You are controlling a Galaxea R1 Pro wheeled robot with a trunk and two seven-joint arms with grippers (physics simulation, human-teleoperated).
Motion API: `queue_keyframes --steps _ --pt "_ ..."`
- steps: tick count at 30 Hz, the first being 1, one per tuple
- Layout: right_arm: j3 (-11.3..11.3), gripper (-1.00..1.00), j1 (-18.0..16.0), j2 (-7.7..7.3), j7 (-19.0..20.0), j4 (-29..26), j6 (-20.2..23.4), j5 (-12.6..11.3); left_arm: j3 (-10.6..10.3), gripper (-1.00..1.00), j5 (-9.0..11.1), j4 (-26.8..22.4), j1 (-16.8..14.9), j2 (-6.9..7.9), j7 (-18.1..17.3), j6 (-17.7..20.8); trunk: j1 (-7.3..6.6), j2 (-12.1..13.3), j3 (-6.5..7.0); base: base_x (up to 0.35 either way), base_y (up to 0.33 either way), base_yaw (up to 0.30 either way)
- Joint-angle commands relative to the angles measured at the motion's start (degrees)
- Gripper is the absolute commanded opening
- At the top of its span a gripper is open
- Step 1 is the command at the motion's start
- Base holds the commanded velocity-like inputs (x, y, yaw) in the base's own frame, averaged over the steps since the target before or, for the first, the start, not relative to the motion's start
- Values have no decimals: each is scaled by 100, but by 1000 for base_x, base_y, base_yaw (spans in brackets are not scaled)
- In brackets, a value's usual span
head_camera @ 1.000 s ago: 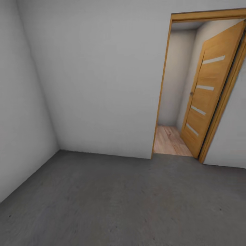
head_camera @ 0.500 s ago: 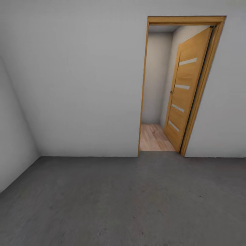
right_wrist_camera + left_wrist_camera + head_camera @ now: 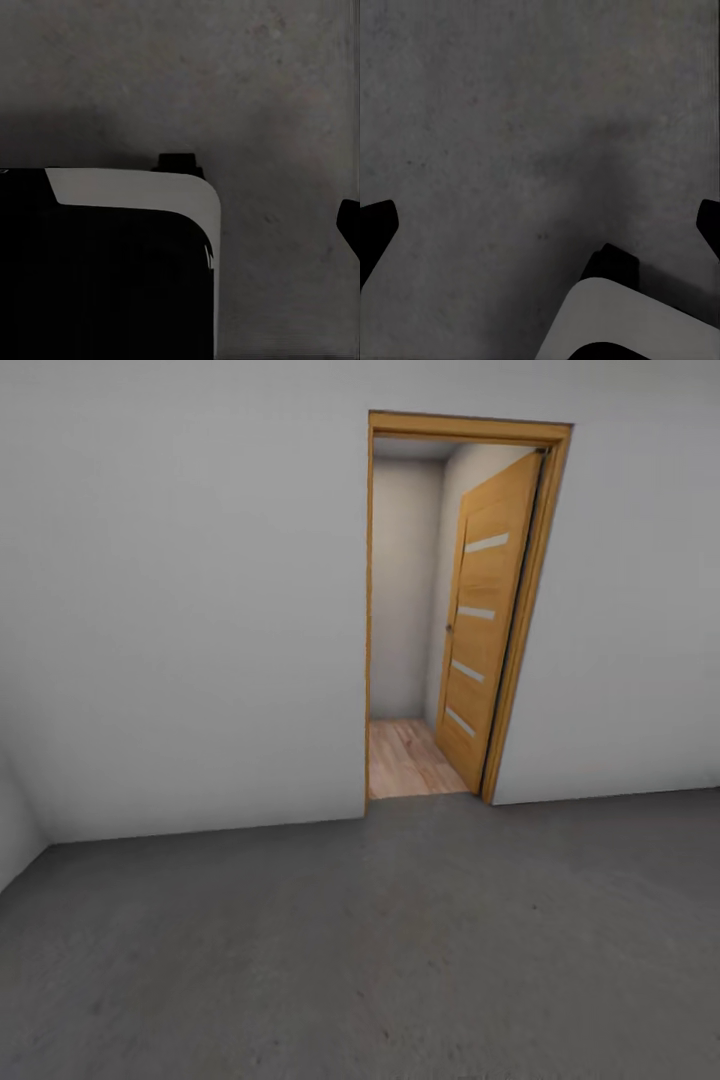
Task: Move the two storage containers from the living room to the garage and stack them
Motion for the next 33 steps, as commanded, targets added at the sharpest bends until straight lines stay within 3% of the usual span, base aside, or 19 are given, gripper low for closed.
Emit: queue_keyframes --steps 1,16,19,23,27,30,33 --pt "30 100 -9 0 24 19 -35 -39 -27 100 47 0 -2 1 10 -18 0 -3 -6 0 0 -298" --pt "30 100 -9 5 15 19 -54 -39 -19 100 52 -8 -2 -25 2 -26 0 -3 -6 0 0 -298" --pt "30 100 -9 8 15 19 -51 -40 -24 100 50 -8 -2 -277 -17 -30 0 -3 -6 0 0 -298" --pt "30 100 -9 4 15 19 -55 -39 -32 100 56 20 -2 -453 -105 -31 0 -3 -6 0 0 -298" --pt "30 100 -10 2 15 19 -62 -38 -36 100 70 44 82 -496 -727 -21 0 -3 -6 0 0 -298" --pt "30 100 -9 5 15 19 -70 -40 -42 100 68 44 255 -484 -1394 -13 0 -3 -6 0 0 -298" --pt "30 100 -9 4 15 19 -76 -41 -43 100 70 45 343 -448 -1633 -16 0 -3 -6 0 0 -298"
